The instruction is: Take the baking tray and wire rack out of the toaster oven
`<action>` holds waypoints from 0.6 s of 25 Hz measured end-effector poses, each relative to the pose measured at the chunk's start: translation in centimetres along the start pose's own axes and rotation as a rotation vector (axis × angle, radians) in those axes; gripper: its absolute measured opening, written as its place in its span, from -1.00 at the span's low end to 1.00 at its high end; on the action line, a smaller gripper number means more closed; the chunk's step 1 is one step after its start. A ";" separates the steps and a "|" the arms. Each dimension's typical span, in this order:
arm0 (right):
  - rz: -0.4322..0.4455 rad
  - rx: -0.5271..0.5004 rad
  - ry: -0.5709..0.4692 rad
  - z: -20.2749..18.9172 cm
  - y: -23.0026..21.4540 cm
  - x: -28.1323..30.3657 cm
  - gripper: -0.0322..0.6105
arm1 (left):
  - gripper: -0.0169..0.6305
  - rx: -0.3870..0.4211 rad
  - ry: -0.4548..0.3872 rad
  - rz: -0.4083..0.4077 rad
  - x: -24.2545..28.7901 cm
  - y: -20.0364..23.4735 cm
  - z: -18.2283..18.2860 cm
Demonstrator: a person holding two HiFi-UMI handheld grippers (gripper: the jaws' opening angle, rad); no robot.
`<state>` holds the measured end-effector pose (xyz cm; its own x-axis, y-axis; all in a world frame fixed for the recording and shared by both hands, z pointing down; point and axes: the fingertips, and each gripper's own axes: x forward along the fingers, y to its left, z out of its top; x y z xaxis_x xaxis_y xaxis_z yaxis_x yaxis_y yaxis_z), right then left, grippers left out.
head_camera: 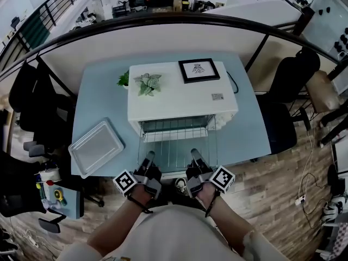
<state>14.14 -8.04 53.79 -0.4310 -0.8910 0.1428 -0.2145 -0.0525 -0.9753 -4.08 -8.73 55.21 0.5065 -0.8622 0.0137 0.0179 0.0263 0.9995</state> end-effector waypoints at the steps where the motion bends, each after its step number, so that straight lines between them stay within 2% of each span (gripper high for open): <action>1: -0.004 0.005 -0.002 -0.2 0.0 -0.4 -0.87 | -0.92 0.000 0.009 0.000 -0.2 0.0 -0.1; 6: -0.019 0.033 -0.053 -0.1 -0.8 -2.6 -0.86 | -0.92 0.006 0.106 0.007 -0.1 0.2 -1.6; 15: -0.070 0.026 -0.229 2.5 -2.9 -7.6 -0.85 | -0.92 -0.004 0.292 0.009 2.5 0.5 -6.1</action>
<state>20.20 -2.26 55.17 -0.2055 -0.9637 0.1707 -0.2129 -0.1263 -0.9689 2.47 -7.77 55.60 0.7330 -0.6801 0.0129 0.0154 0.0356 0.9992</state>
